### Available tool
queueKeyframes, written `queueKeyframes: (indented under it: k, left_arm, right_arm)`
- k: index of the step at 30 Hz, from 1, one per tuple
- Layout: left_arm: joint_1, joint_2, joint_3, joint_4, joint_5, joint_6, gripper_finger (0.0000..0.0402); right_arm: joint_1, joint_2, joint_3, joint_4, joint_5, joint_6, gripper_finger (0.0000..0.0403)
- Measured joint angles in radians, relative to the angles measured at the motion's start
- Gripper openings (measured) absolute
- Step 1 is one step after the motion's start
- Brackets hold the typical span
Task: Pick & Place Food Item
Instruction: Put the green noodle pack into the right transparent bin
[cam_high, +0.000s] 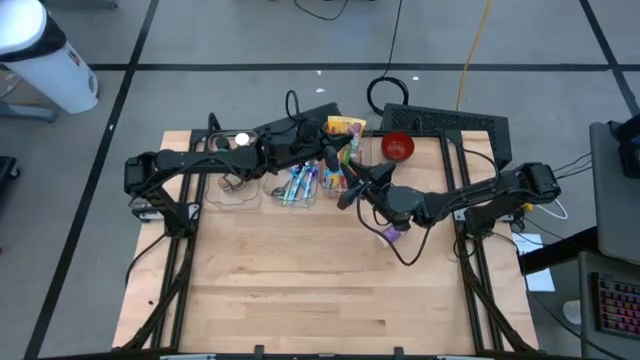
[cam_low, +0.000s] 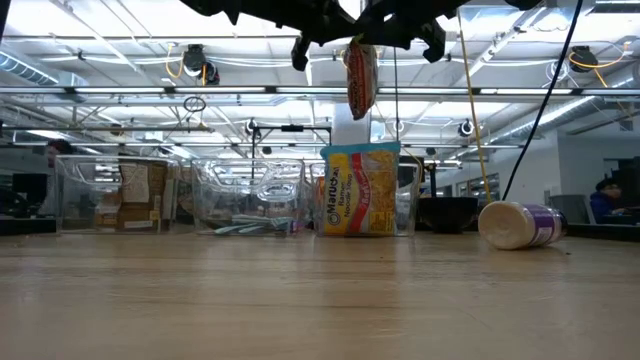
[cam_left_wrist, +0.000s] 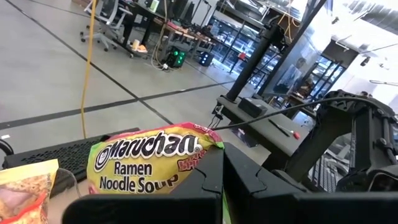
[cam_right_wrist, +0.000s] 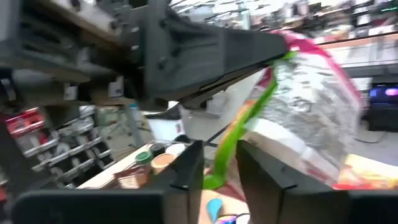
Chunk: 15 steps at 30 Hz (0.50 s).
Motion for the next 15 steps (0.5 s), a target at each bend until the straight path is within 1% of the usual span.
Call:
queueKeyframes:
  k: [7,9,15]
  left_arm:
    - [-0.004,0.000,0.000,-0.002,0.000,0.000,0.0000]
    - [-0.005,0.000,0.000,-0.006,0.003,0.000,0.0000]
    - [-0.010,0.000,0.000,-0.008,0.001,-0.001,0.0002]
  right_arm:
    - [0.000,0.000,0.000,0.000,-0.070,0.047,0.0012]
    - [-0.001,0.000,0.000,-0.001,-0.086,0.052,0.0004]
    - [0.000,0.000,0.000,-0.016,-0.092,0.055,0.0001]
